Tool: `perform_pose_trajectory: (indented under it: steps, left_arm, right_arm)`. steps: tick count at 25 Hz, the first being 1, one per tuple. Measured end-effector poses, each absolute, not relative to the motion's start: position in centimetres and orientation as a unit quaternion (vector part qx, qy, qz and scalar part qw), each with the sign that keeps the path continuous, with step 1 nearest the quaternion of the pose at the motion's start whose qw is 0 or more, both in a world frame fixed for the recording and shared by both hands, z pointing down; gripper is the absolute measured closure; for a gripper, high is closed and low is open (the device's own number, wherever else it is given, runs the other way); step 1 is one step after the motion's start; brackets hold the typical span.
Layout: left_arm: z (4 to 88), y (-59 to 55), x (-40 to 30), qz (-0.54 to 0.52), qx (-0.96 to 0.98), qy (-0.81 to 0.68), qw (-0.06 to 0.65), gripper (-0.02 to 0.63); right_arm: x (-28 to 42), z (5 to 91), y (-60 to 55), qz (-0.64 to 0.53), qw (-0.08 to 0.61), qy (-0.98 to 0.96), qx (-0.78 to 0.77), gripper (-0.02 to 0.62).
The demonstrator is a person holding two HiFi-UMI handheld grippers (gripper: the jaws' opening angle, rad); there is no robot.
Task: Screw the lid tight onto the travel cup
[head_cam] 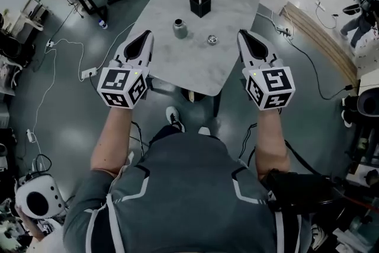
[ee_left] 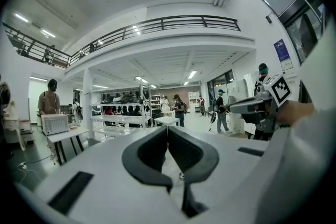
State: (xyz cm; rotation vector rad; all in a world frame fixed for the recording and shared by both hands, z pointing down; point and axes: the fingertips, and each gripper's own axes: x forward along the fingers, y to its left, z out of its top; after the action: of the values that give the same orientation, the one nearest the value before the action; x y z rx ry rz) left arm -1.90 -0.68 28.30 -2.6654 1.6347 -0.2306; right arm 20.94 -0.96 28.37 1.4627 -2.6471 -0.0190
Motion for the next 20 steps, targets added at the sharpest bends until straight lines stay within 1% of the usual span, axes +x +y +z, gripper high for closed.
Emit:
perform_pose_trajectory:
  steps: [6, 12, 14, 17, 20]
  left_arm:
    - [30.7, -6.5, -3.7, -0.062, -0.870, 0.489, -0.002, 0.595]
    - [34.0, -12.3, -5.7, -0.098, -0.887, 0.451, 0.007, 0.595]
    - [35.1, -14.3, -6.7, -0.098, -0.894, 0.437, -0.002, 0.593]
    - [36.6, -17.1, -8.0, -0.095, -0.904, 0.416, -0.025, 0.564]
    - [38.6, -18.9, -8.8, -0.111, -0.914, 0.390, -0.028, 0.554]
  right_arm:
    - [18.8, 30.4, -5.1, -0.004, 0.090, -0.863, 0.497, 0.566]
    - [16.6, 33.0, -9.0, 0.023, 0.108, -0.835, 0.539, 0.565]
    - [15.9, 34.3, -10.5, 0.036, 0.114, -0.828, 0.549, 0.565]
    - [14.6, 35.7, -12.6, 0.053, 0.114, -0.818, 0.561, 0.566]
    - [13.6, 37.5, -13.9, 0.073, 0.123, -0.807, 0.573, 0.566]
